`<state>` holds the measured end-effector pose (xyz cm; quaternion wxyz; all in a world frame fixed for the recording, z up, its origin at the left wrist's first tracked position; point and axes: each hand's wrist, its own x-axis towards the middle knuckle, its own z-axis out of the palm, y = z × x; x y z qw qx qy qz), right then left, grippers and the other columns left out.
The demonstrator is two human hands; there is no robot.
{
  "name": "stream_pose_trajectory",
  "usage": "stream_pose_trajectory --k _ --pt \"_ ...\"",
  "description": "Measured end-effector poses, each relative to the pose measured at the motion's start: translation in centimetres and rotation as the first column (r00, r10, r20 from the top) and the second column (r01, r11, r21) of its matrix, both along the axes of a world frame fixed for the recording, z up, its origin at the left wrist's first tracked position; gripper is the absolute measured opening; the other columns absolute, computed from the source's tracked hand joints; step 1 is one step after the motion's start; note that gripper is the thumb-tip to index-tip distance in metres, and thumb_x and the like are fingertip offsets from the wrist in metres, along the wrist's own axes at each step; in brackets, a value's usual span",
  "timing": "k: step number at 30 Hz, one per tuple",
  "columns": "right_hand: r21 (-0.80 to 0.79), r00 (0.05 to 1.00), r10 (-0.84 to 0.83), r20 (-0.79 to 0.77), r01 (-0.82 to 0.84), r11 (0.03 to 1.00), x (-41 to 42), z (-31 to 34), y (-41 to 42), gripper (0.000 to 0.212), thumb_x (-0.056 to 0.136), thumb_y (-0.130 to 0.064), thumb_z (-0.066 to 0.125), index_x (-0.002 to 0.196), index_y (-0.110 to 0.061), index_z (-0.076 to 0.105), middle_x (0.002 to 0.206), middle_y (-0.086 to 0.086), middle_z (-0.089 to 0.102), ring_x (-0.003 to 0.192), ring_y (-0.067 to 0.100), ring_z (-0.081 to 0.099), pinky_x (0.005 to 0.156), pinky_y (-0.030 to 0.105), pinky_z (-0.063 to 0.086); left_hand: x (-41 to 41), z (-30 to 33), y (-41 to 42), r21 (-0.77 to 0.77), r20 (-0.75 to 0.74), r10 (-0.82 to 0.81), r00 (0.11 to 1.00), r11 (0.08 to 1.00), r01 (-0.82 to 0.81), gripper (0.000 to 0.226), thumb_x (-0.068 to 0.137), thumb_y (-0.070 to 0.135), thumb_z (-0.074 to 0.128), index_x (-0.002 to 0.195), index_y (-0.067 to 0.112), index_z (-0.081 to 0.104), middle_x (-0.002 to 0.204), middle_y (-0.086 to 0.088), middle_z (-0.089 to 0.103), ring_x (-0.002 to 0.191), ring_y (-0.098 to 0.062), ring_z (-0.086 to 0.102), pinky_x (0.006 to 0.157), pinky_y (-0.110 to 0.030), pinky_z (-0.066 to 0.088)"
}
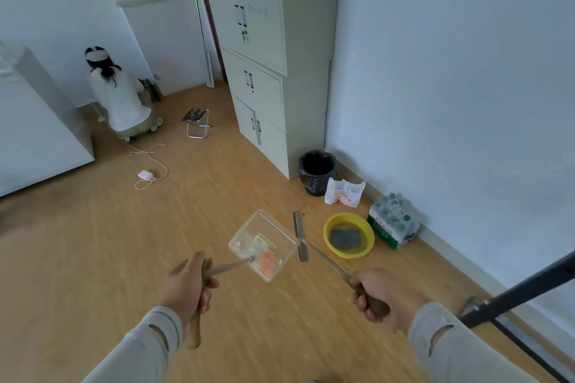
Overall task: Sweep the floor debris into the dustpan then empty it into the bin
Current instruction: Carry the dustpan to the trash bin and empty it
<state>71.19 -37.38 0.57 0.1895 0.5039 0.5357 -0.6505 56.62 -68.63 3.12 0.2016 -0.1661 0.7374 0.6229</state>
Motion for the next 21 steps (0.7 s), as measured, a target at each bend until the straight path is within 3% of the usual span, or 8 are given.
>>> stream_pose_trajectory --k 9,21 --pt "-0.043 0.988 -0.15 -0.047 0.148 0.988 -9.0 1.3 2.6 0.011 0.09 -0.01 0.051 0.101 -0.009 0.054 0.061 0.007 0.058 0.04 0.012 0.049 0.039 0.019 0.036 -13.7 0.7 3.7 -0.023 -0.081 -0.135 0.988 0.991 0.134 0.04 0.095 0.043 0.053 0.094 0.005 0.063 0.068 -0.015 0.067 0.041 -0.019 0.039 0.044 -0.028 0.034" --pt "0.05 0.962 -0.269 -0.053 0.272 0.961 -22.5 2.7 -2.1 0.026 0.092 -0.006 0.053 0.118 0.002 0.054 0.069 0.011 0.06 0.043 0.013 0.05 0.041 0.022 0.039 -33.1 1.1 4.0 0.03 -0.066 -0.319 0.945 0.946 0.322 0.052 0.067 0.052 0.058 0.092 0.007 0.064 0.067 -0.015 0.068 0.041 -0.02 0.038 0.043 -0.026 0.034"
